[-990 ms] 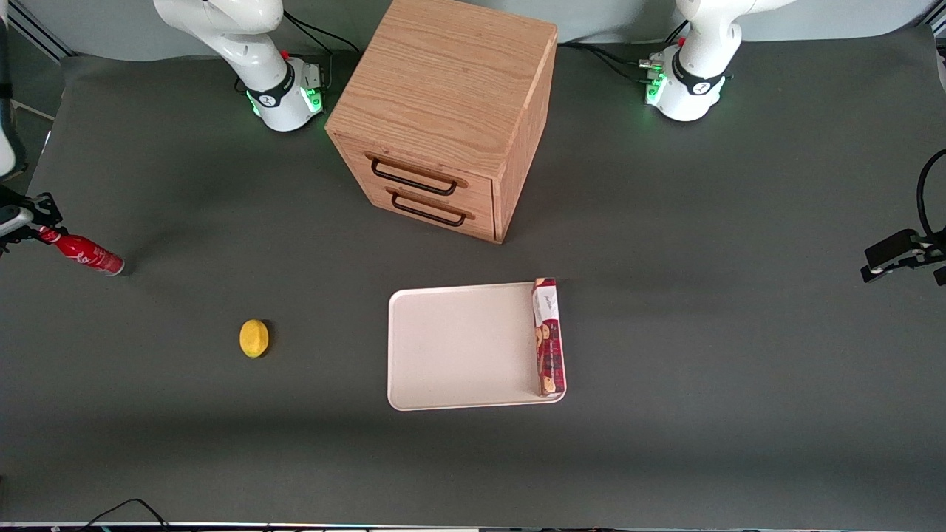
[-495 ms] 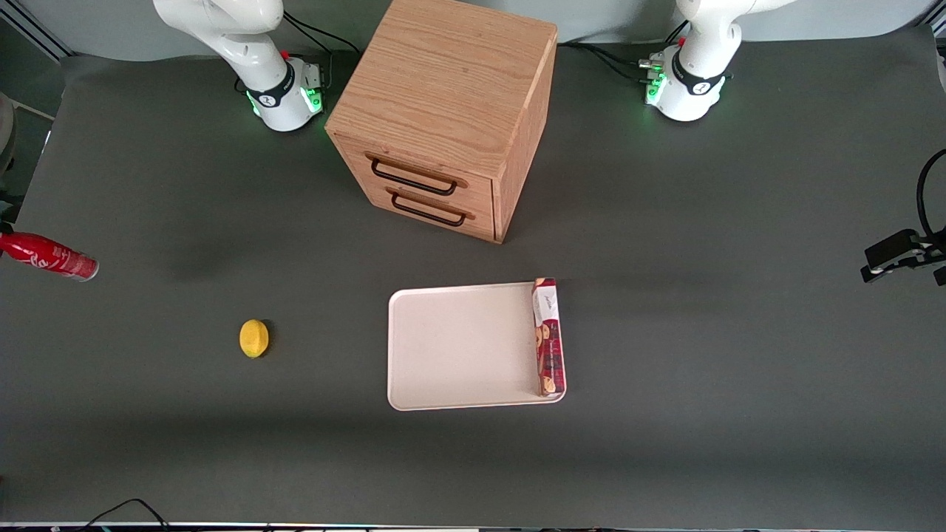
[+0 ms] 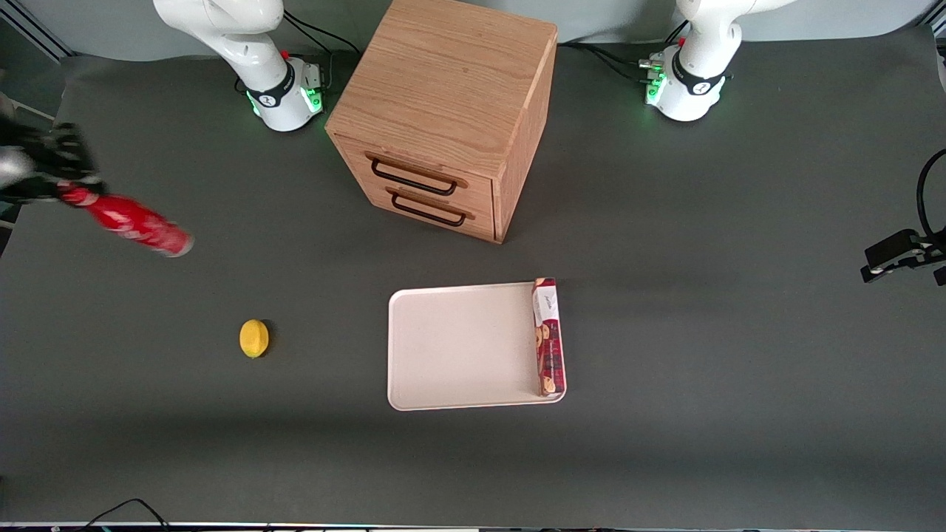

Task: Place coke bottle on tray
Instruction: 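Carry the held bottle over to the white tray, then lower the bottle upright onto the tray and open the right gripper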

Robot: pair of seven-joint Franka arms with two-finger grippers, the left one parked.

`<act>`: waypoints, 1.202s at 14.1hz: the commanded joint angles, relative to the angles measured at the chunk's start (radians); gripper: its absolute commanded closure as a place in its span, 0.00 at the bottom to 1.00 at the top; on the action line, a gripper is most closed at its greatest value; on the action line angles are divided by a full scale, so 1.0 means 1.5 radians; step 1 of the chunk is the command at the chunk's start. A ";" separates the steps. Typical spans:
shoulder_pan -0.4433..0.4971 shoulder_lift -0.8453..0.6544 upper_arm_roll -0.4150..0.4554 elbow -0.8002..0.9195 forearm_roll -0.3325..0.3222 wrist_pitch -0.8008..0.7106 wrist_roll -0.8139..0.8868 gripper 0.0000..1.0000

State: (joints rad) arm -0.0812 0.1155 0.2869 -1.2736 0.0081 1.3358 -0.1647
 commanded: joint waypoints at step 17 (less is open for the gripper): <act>0.052 0.398 0.290 -0.124 -0.366 0.440 0.762 0.93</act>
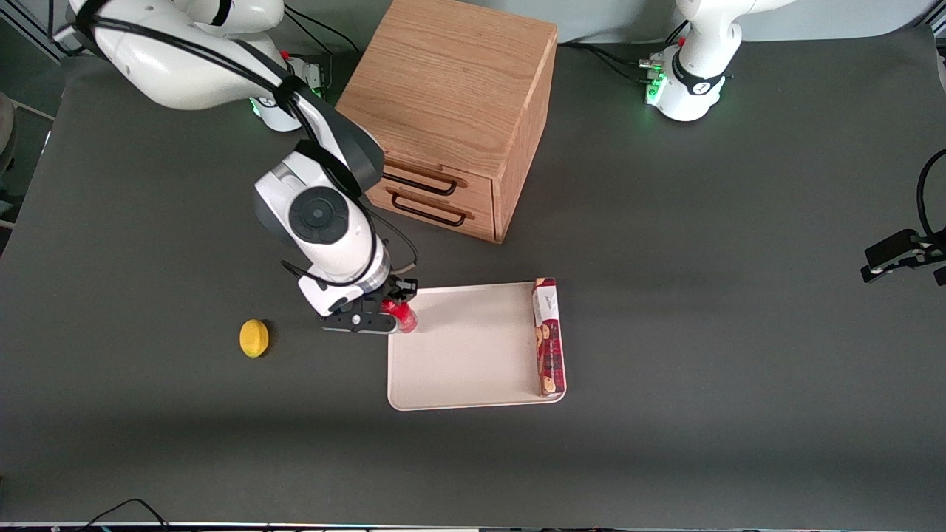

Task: Place coke bottle on tray
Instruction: 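Lower the bottle upright onto the tray and open the right gripper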

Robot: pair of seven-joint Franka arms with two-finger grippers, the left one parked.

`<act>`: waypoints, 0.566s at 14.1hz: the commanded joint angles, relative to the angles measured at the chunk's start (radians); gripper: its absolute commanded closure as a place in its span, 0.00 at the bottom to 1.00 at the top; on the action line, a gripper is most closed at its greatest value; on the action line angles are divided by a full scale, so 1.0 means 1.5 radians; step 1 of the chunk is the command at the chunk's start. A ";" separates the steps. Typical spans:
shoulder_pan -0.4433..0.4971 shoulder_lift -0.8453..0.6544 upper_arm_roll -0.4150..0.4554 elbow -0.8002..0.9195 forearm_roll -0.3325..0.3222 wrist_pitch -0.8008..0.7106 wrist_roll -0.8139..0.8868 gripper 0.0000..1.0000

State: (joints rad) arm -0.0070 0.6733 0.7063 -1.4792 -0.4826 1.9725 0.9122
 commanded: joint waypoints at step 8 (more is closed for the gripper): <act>-0.005 -0.024 0.058 0.099 -0.032 -0.127 0.045 0.00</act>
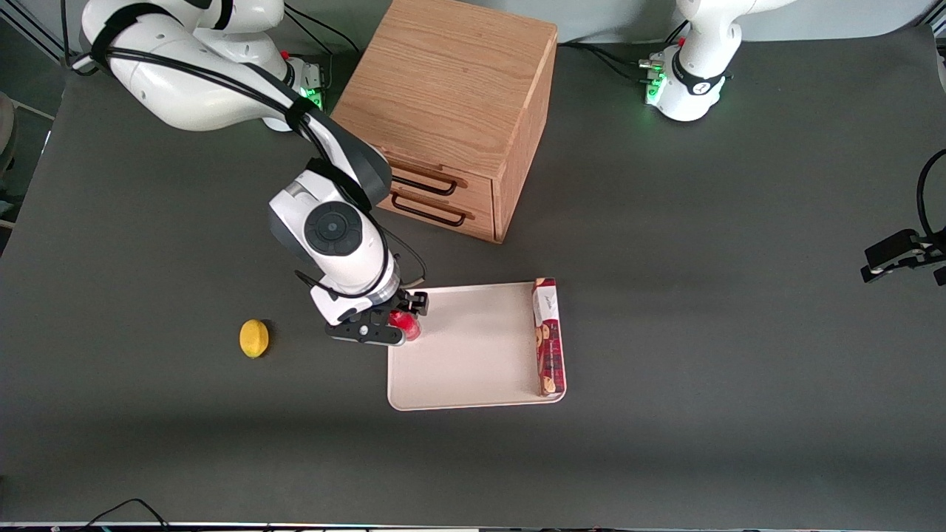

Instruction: Place coke bottle on tray

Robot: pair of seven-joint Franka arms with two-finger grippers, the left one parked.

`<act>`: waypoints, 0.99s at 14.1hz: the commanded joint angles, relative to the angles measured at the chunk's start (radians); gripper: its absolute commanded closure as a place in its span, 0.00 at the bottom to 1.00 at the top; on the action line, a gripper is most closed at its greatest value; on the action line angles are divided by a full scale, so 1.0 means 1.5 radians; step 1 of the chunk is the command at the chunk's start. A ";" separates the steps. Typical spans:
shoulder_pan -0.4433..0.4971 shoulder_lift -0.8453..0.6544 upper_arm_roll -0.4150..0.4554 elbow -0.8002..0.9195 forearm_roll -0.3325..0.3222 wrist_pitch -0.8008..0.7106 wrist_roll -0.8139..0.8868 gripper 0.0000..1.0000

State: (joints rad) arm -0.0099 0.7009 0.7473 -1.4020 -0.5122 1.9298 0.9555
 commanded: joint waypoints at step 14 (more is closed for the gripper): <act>-0.018 -0.489 -0.397 -0.075 0.300 -0.414 -0.565 0.00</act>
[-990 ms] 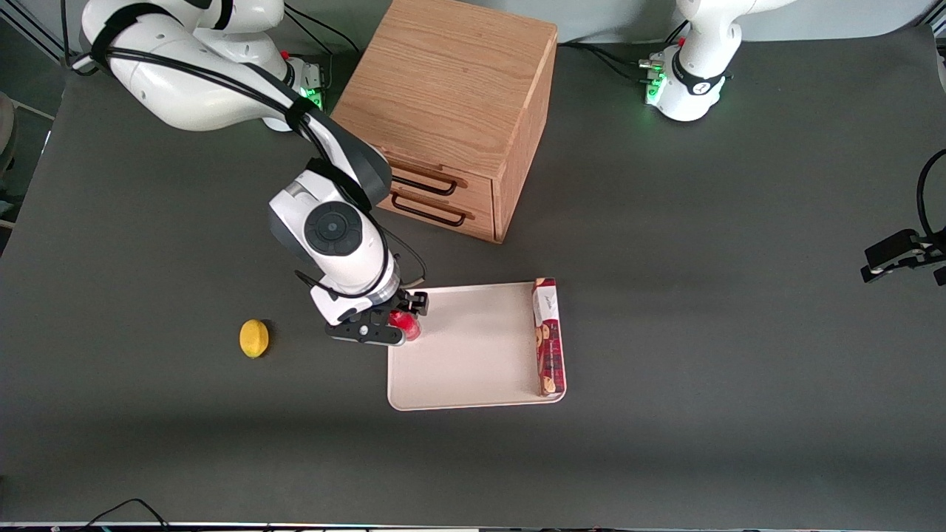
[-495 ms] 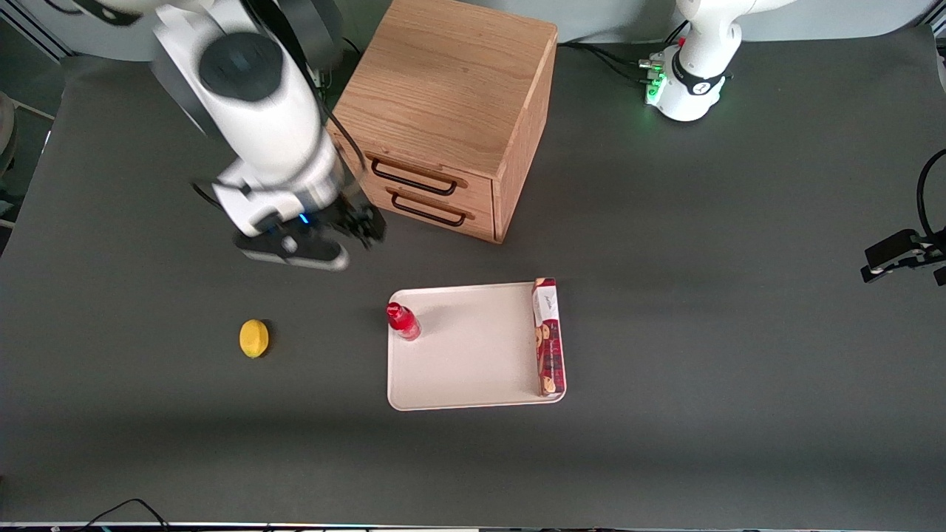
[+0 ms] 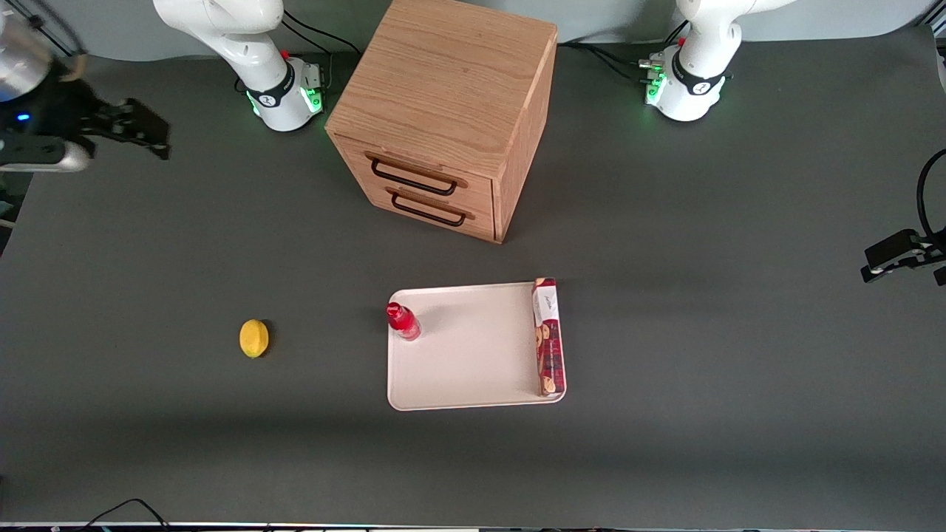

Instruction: Place coke bottle on tray

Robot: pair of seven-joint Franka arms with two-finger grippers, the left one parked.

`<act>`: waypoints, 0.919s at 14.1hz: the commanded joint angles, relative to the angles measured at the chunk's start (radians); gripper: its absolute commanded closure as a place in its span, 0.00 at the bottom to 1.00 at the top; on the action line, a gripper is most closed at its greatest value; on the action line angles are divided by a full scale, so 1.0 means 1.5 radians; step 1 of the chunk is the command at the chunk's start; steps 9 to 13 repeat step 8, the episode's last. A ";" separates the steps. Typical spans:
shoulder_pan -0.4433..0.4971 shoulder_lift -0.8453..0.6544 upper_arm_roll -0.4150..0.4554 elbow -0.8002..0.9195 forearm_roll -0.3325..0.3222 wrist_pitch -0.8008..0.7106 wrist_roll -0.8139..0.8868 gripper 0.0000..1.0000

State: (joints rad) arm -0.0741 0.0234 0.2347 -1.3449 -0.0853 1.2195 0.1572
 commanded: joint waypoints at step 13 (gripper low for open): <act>0.095 -0.055 -0.122 -0.185 0.045 0.187 -0.020 0.00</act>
